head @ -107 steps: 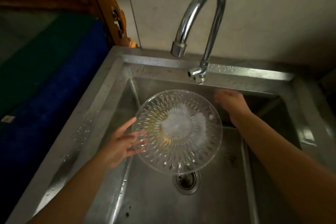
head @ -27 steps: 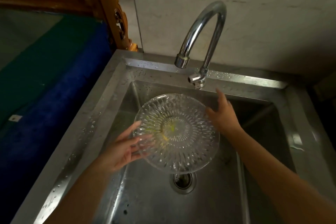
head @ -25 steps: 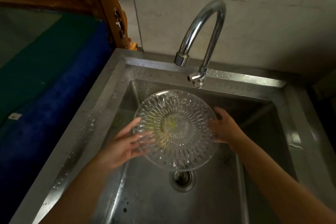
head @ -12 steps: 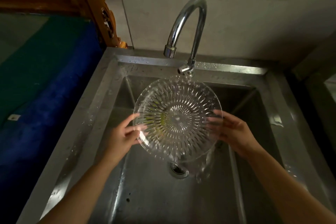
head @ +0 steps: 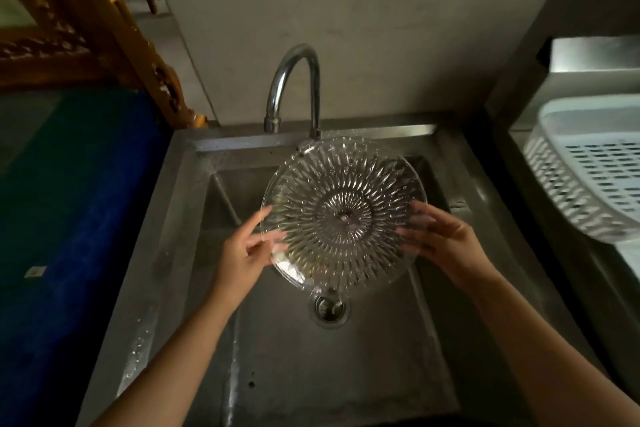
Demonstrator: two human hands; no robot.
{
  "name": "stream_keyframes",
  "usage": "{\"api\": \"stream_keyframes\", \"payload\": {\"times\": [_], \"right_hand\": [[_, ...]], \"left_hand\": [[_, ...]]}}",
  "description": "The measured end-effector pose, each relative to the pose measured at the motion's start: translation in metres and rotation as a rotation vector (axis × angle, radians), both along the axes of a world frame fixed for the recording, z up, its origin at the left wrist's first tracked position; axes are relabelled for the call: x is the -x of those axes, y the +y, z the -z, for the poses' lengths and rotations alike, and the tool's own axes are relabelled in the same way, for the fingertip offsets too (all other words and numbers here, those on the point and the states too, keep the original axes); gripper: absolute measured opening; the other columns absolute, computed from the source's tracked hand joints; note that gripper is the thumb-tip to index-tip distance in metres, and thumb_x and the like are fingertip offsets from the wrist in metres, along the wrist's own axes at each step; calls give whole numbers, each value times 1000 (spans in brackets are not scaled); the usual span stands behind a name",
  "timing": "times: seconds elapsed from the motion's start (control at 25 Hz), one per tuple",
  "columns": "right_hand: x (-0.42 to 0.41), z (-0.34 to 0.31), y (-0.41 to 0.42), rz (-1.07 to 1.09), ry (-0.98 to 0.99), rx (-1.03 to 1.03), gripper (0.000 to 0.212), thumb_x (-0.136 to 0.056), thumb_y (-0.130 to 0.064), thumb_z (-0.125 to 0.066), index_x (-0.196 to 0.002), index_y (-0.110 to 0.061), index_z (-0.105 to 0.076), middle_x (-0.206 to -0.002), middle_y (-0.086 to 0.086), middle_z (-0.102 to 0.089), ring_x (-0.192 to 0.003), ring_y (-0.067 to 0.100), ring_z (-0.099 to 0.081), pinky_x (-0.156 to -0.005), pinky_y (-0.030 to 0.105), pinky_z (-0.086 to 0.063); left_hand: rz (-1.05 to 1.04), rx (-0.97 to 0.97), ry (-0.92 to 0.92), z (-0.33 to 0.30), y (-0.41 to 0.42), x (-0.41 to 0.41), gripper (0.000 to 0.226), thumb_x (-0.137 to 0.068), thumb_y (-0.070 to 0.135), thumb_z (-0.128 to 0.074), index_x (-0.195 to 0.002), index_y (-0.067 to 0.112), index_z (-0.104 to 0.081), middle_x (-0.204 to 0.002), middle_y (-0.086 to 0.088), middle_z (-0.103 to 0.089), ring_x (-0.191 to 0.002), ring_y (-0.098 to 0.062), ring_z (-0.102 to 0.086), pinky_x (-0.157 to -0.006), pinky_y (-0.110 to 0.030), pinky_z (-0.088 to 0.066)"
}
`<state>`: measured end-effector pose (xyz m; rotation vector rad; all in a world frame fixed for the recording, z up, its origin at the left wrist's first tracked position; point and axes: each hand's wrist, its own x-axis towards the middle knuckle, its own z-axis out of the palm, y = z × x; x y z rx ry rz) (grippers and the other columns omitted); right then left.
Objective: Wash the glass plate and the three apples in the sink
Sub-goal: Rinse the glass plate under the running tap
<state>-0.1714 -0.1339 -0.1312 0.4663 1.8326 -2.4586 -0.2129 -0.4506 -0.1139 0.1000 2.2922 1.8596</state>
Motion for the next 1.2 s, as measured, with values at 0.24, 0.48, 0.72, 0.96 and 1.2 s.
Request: {"api": "stream_keyframes", "payload": {"times": [0.24,0.48,0.72,0.96,1.2], "right_hand": [[-72,-81,45,189,-56,-91,50,-73,14,-61,-115,-12,-59,-83,10,-66,-66,17,-72,-58,30,-59],[-164,-144,111,374,-50,-98,44,-77,13,-58,-115,-9,-57,-86,12,-60,-67,19,-71,-63,38,-61],[-275,-159,182,514,-142,-190,45,-80,10,-57,-121,-11,-56,-91,13,-60,-78,24,-71,-68,38,-60],[-355,-130,224,688,-224,-145,47,-80,10,-57,-121,-12,-57,-92,12,-61,-77,23,-71,-64,34,-60],[-367,-95,240,744,-276,-67,51,-79,13,-57,-124,-10,-55,-95,12,-58,-84,29,-68,-70,37,-60]], "left_hand": [[228,-41,-140,-77,58,-19,43,-86,-1,-53,-125,14,-45,-96,-9,-69,-73,-10,-72,-56,-21,-57],[437,-54,-229,-129,149,-43,51,-85,-2,-56,-132,12,-43,-95,-7,-70,-74,-11,-72,-60,-23,-59],[607,-107,-343,-129,250,-98,53,-83,-5,-56,-131,11,-42,-93,-12,-69,-70,-15,-73,-59,-26,-58],[751,-48,-428,-97,321,-146,47,-79,-4,-62,-120,16,-53,-95,-12,-64,-73,-21,-72,-55,-24,-57],[735,52,-490,-68,357,-150,47,-79,-9,-60,-114,21,-54,-98,-12,-63,-67,-16,-72,-54,-23,-57]]}}
